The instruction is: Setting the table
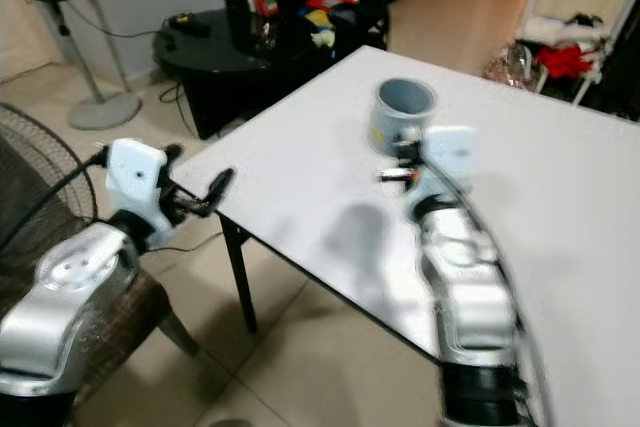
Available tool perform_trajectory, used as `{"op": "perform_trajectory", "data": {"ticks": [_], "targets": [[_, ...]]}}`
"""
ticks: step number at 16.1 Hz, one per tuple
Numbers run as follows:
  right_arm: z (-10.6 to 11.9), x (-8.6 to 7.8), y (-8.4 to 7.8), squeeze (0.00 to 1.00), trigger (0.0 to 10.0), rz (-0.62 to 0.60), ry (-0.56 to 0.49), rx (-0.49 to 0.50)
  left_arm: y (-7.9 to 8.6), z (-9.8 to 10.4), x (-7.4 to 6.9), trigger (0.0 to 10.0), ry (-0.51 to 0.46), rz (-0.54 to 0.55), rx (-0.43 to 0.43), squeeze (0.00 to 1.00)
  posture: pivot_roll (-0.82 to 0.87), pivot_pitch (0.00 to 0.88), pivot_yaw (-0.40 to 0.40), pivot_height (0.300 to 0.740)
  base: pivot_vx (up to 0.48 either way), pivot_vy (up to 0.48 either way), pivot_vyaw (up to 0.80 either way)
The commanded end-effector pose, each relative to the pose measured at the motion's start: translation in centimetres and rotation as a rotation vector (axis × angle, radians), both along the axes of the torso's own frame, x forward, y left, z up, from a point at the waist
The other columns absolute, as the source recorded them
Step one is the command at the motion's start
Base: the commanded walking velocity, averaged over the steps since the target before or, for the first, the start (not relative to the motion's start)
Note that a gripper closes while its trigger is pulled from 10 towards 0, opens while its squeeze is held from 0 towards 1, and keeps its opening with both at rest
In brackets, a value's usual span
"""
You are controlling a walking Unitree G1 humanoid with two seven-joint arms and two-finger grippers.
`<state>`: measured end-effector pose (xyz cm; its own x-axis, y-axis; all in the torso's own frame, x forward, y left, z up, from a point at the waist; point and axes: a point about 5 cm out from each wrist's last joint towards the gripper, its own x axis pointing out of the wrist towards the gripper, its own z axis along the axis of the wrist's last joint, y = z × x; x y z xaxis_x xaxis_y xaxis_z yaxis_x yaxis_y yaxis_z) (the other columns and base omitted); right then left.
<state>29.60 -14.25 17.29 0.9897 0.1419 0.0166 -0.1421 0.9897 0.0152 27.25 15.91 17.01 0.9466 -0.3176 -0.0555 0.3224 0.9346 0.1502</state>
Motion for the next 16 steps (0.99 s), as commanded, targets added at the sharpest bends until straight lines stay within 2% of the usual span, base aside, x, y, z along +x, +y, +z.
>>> {"op": "perform_trajectory", "data": {"ticks": [1, 3, 7, 11, 16], "targets": [[0.4, 0.2, -0.8, 0.00, 10.0, -0.025, -0.018, -0.007, -0.3, 0.2, 0.1, 10.0, -0.004, -0.012, -0.006, 0.00, 0.12, 0.000, 0.045, 0.740, 0.334, 0.000, 0.00], [0.4, 0.4, -0.7, 0.00, 10.0, -0.007, -0.015, -0.004, -0.4, 0.1, 0.2, 10.0, 0.000, -0.022, 0.000, 0.00, 0.12, 0.000, 0.048, 0.740, 0.122, 0.000, 0.00], [0.3, 1.1, -0.3, 0.00, 10.0, 0.054, -0.008, 0.008, -0.8, 0.2, 0.0, 10.0, 0.039, -0.155, 0.032, 0.00, 0.13, 0.000, 0.048, 0.740, 0.000, 0.000, 0.00], [-1.1, 2.1, 0.0, 0.00, 10.0, 0.126, 0.050, -0.050, -0.6, -0.4, -0.5, 10.0, 0.099, -0.261, 0.080, 0.00, 0.14, 0.000, 0.046, 0.740, 0.000, 0.000, 0.00], [-4.2, 4.4, -1.3, 0.00, 10.0, 0.019, 0.091, -0.090, -1.2, -0.4, -0.8, 10.0, 0.125, -0.335, 0.064, 0.00, 0.16, 0.000, 0.036, 0.740, 0.000, 0.000, 0.00]]}}
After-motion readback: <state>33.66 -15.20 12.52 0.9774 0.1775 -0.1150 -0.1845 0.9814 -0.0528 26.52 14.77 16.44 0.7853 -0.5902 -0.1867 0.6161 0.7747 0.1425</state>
